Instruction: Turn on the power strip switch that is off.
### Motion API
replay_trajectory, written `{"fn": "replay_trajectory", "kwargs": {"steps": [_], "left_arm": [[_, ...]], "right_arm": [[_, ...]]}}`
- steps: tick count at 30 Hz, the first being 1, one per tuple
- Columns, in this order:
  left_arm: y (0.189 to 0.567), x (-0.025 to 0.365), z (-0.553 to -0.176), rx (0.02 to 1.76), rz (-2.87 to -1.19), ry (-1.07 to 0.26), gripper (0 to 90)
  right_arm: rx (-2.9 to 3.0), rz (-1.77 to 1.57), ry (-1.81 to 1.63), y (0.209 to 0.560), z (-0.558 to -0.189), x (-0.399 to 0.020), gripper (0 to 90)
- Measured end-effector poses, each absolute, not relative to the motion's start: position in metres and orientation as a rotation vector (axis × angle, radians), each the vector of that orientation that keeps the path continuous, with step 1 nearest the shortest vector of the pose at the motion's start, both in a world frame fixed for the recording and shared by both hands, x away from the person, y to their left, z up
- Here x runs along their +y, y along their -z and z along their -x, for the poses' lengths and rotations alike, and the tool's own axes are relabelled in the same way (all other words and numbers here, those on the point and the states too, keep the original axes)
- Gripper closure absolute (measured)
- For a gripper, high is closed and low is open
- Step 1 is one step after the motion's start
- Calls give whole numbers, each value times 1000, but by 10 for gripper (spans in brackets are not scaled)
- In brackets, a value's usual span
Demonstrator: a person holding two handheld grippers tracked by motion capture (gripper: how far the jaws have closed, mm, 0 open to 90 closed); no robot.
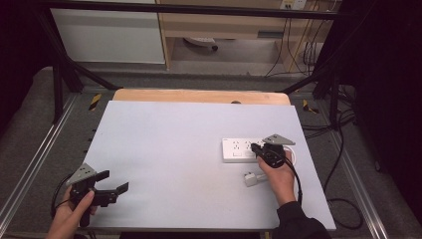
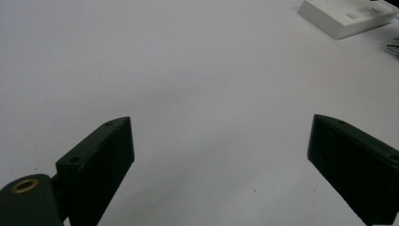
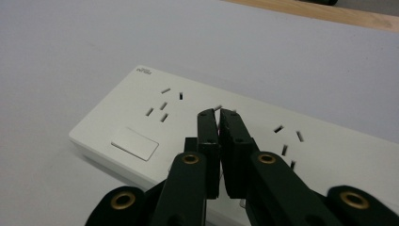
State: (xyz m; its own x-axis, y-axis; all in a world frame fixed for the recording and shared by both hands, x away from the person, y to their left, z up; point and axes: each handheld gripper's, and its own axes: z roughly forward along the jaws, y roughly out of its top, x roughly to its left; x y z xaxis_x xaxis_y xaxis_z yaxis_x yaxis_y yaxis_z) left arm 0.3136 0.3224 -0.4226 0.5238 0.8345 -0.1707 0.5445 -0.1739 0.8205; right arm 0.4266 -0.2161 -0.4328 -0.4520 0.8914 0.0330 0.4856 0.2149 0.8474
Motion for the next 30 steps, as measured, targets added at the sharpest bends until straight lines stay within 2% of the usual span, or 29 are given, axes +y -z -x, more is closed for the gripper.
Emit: {"fn": "replay_trajectory", "kwargs": {"steps": [30], "left_arm": [[423,322,-314,1141,-1854,-396,79]], "right_arm": [[2055,-1251,-1110,438,-420,-215,900]]}}
